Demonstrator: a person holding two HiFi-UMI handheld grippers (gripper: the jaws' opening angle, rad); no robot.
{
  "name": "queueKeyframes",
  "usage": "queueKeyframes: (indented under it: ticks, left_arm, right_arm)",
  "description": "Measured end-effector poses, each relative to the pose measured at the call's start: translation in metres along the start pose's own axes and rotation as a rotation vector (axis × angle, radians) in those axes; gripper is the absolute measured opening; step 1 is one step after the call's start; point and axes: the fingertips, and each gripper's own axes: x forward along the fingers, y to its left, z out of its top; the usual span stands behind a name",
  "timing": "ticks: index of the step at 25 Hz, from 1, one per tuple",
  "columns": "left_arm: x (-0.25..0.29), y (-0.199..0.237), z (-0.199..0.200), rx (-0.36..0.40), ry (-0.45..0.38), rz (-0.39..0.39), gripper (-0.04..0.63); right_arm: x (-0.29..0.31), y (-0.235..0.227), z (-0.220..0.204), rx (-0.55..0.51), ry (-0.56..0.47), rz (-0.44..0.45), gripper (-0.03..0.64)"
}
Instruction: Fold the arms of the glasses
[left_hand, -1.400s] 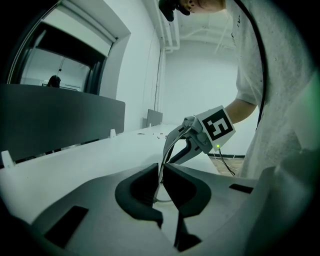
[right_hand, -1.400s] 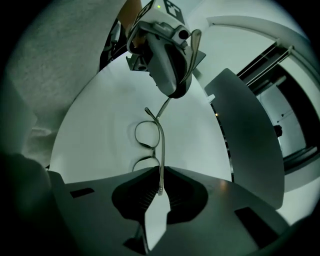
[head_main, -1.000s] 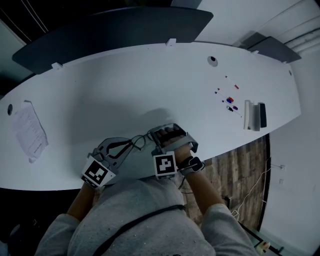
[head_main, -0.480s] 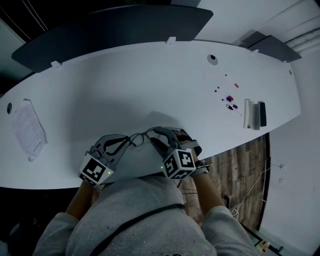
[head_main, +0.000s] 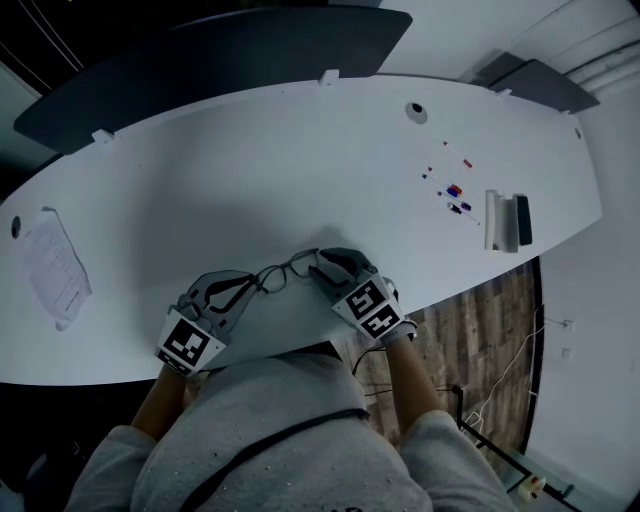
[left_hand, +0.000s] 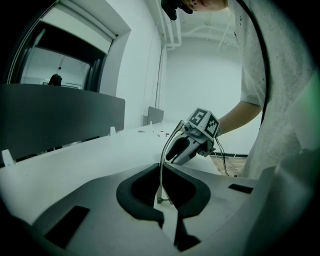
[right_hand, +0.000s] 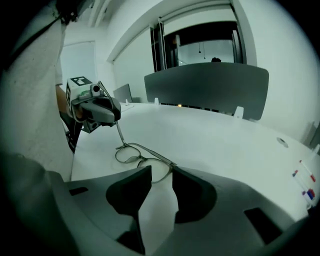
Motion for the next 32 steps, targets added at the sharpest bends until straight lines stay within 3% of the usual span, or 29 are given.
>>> queueKeyframes:
  ticks: [6,11,16,24,29,32]
  left_arm:
    - [0.016,-0.001,0.007,0.012,0.0,-0.002,0.028]
    - [0.032,0.0,0.007,0.062,0.048,0.022,0.028]
    - [0.055,-0.006,-0.002,0.202,0.152,0.063,0.028]
    - [0.08,-0.015,-0.022,0.4,0.321,0.063,0.028]
    - [0.088,-0.02,-0.029,0.517,0.388,0.062,0.028]
    - [0.09,-0.021,-0.029,0.541,0.401,0.06,0.028]
  right_arm:
    - [0.002,0.008,-0.004,-0.015,0.004,0.038,0.123]
    - [-0.001,0.015,-0.006,-0.024,-0.004,0.07,0.112]
    - [-0.002,0.018,-0.009,0.012,-0.034,0.091,0.103]
    - [-0.006,0.017,-0.008,0.018,-0.071,0.105,0.101]
    - [-0.012,0.015,-0.012,0.015,-0.078,0.096,0.101]
    - [-0.017,0.014,-0.016,0.021,-0.078,0.09,0.101]
